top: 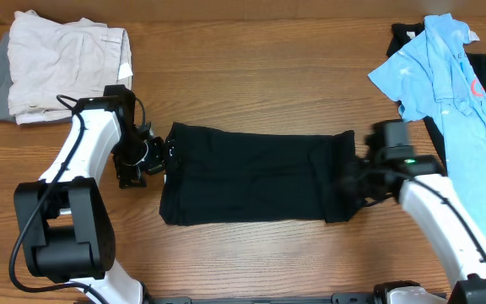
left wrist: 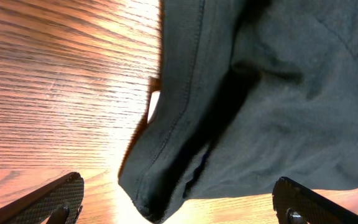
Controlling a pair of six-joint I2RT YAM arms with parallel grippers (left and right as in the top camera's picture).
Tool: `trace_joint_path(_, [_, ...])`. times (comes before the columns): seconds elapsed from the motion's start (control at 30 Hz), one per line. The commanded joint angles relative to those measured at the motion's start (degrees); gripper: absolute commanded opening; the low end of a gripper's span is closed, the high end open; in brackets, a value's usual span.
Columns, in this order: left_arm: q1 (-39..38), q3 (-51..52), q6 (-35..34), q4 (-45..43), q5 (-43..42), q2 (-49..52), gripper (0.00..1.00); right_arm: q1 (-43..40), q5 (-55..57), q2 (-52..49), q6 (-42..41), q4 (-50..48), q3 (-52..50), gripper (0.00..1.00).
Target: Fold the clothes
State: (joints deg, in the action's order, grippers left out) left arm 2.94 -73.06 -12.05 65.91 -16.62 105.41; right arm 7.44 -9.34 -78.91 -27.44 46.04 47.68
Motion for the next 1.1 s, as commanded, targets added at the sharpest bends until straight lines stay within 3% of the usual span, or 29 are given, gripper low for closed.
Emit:
trace_joint_path(0.0, [-1.38, 0.31, -1.25, -0.17, -1.38, -1.79, 1.00, 7.85, 10.47, 0.31, -11.10, -1.31, 1.16, 0.04])
trace_joint_path(0.2, [-2.97, 0.31, -1.25, -0.22, -1.20, -1.79, 1.00, 17.94, 12.55, 0.31, -18.03, -4.83, 1.16, 0.04])
trace_joint_path(0.53, [-3.74, 0.31, -1.25, -0.46, -1.20, -1.79, 1.00, 22.93, 11.50, -1.73, -24.55, -6.88, 1.14, 0.04])
trace_joint_path(0.77, [-3.74, 0.31, -1.25, -0.55, -1.20, -1.79, 1.00, 26.49, 7.93, -6.03, -27.30, -13.40, 1.14, 0.04])
trace_joint_path(0.83, [-3.72, 0.31, -1.25, -0.55, -1.20, -1.79, 1.00, 27.30, 8.04, -6.78, -27.71, -13.90, 1.16, 0.11])
trace_joint_path(0.9, [-3.72, 0.31, -1.25, -0.55, -1.20, -1.79, 1.00, 27.50, 8.33, -6.78, -27.67, -13.86, 1.16, 0.31])
trace_joint_path(1.07, [-3.72, 0.31, -1.25, -0.55, -1.20, -1.79, 1.00, 27.47, 7.69, -6.60, -24.94, -13.90, 2.86, 0.34])
